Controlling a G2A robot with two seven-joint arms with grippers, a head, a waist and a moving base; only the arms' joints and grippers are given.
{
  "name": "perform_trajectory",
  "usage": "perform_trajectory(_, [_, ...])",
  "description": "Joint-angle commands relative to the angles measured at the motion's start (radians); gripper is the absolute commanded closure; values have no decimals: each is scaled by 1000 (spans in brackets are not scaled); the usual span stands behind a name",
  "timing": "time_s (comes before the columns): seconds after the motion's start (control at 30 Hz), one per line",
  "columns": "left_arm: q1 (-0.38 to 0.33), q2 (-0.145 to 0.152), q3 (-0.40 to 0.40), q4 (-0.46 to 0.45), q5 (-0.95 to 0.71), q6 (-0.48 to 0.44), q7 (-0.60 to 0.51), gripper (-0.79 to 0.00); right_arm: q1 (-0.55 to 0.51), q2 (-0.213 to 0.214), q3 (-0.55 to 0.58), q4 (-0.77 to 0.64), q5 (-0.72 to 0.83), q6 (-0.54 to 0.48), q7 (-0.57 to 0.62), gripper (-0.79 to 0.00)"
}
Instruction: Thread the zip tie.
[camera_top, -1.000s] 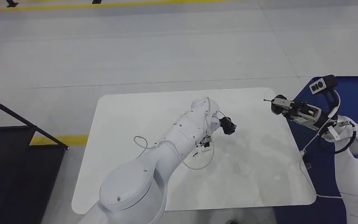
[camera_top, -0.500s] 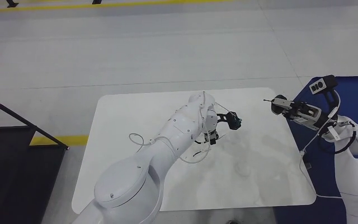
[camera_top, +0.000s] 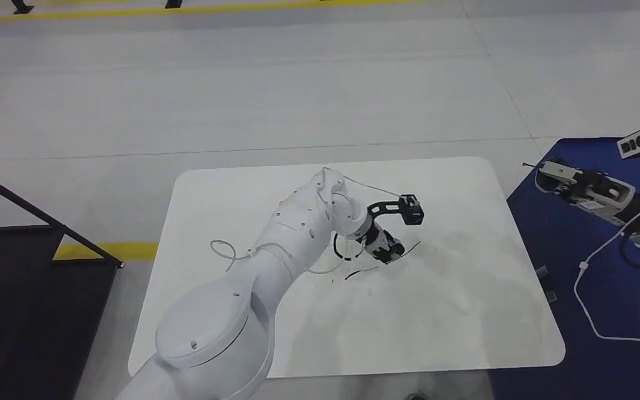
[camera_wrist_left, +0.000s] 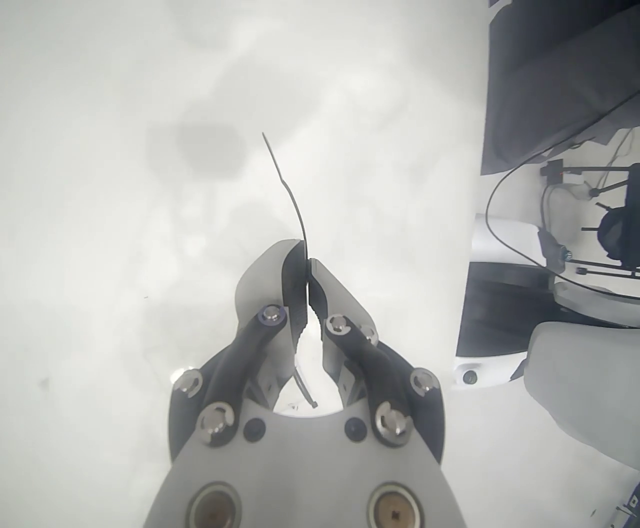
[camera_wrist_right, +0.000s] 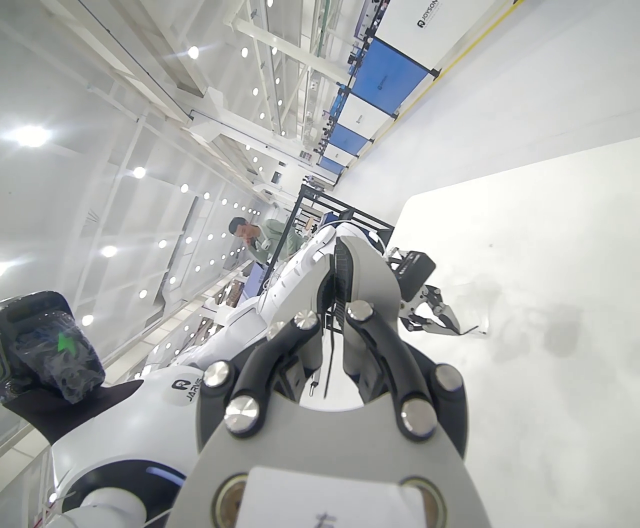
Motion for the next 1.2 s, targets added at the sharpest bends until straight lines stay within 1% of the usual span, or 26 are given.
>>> perform_trajectory(0.0, [0, -1, -3, 0, 15, 4, -3, 0, -1, 0, -1, -2, 2, 0, -1, 0])
perform_trajectory(0.3, [0, -1, -3, 0, 15, 4, -3, 0, -1, 0, -1, -2, 2, 0, -1, 0])
perform_trajectory(0.4, [22, 0, -6, -21, 4, 28, -26, 0, -6, -1, -3, -7, -2, -2, -15, 0])
perform_trajectory(0.43, [22, 1, -6, -26, -4, 49, -47, 0, -15, 0, -7, -17, -13, -8, -27, 0])
perform_trajectory(0.5, [4, 2, -1, -46, -13, 124, -122, 0, -25, 2, -3, -18, -13, -15, -35, 0])
perform_trajectory(0.6, [-33, 10, 1, -103, -39, 221, -219, 0, -23, 9, 8, -6, -23, -23, -26, 0])
perform_trajectory(0.67, [-65, 26, -10, -143, -59, 247, -245, 0, -18, 14, 8, 6, -28, -22, -25, 0])
perform_trajectory(0.73, [-82, 50, -23, -194, -92, 261, -260, 0, -13, 17, 4, 15, -29, -18, -26, 0])
perform_trajectory(0.8, [-88, 83, -32, -262, -121, 264, -263, 0, -10, 20, -5, 19, -30, -13, -26, 0])
perform_trajectory(0.87, [-76, 126, -37, -363, -167, 254, -252, 0, -12, 23, -16, 14, -36, -17, -15, 0])
perform_trajectory(0.97, [-40, 209, -22, -556, -249, 235, -234, 0, -14, 24, -19, 9, -39, -27, -7, 0])
perform_trajectory(1.0, [-34, 230, -16, -593, -263, 232, -231, 0, -14, 24, -19, 9, -39, -27, -7, 0])
perform_trajectory(1.17, [-34, 230, -16, -593, -263, 232, -231, 0, -14, 24, -19, 9, -39, -27, -7, 0])
